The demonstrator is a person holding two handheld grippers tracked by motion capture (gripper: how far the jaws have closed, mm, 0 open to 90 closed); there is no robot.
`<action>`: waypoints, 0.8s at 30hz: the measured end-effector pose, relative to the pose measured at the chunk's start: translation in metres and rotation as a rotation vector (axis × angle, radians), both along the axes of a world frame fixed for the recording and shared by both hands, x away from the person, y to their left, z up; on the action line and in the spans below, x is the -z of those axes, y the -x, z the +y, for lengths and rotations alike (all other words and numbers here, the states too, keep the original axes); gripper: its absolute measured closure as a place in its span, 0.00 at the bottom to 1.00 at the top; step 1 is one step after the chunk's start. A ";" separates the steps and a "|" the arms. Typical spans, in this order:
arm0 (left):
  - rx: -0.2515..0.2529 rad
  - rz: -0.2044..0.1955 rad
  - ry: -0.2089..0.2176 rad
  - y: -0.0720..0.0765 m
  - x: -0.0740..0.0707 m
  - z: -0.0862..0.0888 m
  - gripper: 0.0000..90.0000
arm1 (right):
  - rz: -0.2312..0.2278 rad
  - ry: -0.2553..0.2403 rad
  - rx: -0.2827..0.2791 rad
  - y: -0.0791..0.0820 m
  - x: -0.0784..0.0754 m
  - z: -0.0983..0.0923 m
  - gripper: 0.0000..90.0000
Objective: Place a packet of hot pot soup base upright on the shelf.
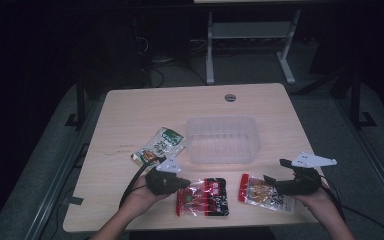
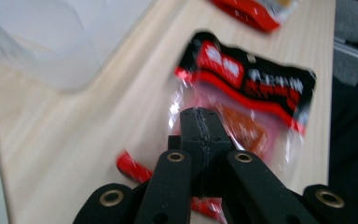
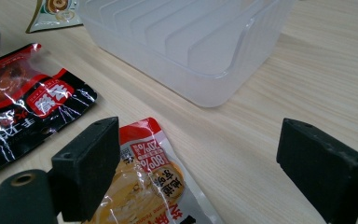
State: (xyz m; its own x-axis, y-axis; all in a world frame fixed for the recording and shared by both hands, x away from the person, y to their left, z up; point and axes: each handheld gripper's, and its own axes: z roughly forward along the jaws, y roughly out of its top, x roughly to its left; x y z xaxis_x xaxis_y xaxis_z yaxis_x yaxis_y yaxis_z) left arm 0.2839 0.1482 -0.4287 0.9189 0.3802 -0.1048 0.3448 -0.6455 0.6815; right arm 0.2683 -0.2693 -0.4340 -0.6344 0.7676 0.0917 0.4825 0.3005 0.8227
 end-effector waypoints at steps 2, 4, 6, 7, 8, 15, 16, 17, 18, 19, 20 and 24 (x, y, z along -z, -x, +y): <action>0.008 0.006 -0.010 0.004 0.001 0.004 1.00 | 0.006 0.004 -0.002 0.000 0.000 0.000 0.14; 0.011 0.014 -0.025 0.006 0.003 0.009 1.00 | 0.007 0.002 -0.005 0.000 0.001 0.000 0.14; 0.016 0.022 -0.036 0.006 0.005 0.010 1.00 | 0.005 0.006 -0.007 -0.001 0.001 0.001 0.14; 0.021 0.025 -0.045 0.005 0.006 0.010 1.00 | 0.005 0.008 -0.007 -0.001 0.001 0.001 0.14; 0.021 0.027 -0.047 0.005 0.006 0.009 1.00 | 0.006 0.009 -0.007 -0.001 0.001 0.001 0.14; 0.021 0.065 -0.101 -0.001 0.016 0.010 1.00 | 0.016 0.009 -0.015 -0.001 0.002 0.001 0.14; 0.015 0.077 -0.093 -0.001 0.017 0.011 1.00 | 0.016 0.009 -0.015 -0.001 0.002 0.001 0.14; 0.011 0.083 -0.085 -0.002 0.018 0.011 1.00 | 0.017 0.009 -0.016 -0.001 0.003 0.001 0.14; 0.011 0.087 -0.086 -0.002 0.018 0.011 1.00 | 0.016 0.009 -0.017 -0.001 0.002 0.001 0.14; 0.011 0.088 -0.093 -0.002 0.018 0.010 1.00 | 0.016 0.008 -0.017 -0.001 0.002 0.001 0.14; 0.010 0.087 -0.096 -0.002 0.019 0.010 1.00 | 0.016 0.010 -0.018 0.000 0.002 0.001 0.14; 0.018 0.092 -0.106 -0.003 0.019 0.011 1.00 | 0.016 0.013 -0.031 0.000 0.002 0.003 0.14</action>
State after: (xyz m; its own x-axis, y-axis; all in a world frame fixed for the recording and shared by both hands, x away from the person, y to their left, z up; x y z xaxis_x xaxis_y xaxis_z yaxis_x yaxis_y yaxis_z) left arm 0.2874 0.1596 -0.4482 0.9140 0.3773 -0.1490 0.3905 -0.7188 0.5752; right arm 0.2684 -0.2665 -0.4359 -0.6561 0.7489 0.0926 0.4864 0.3258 0.8107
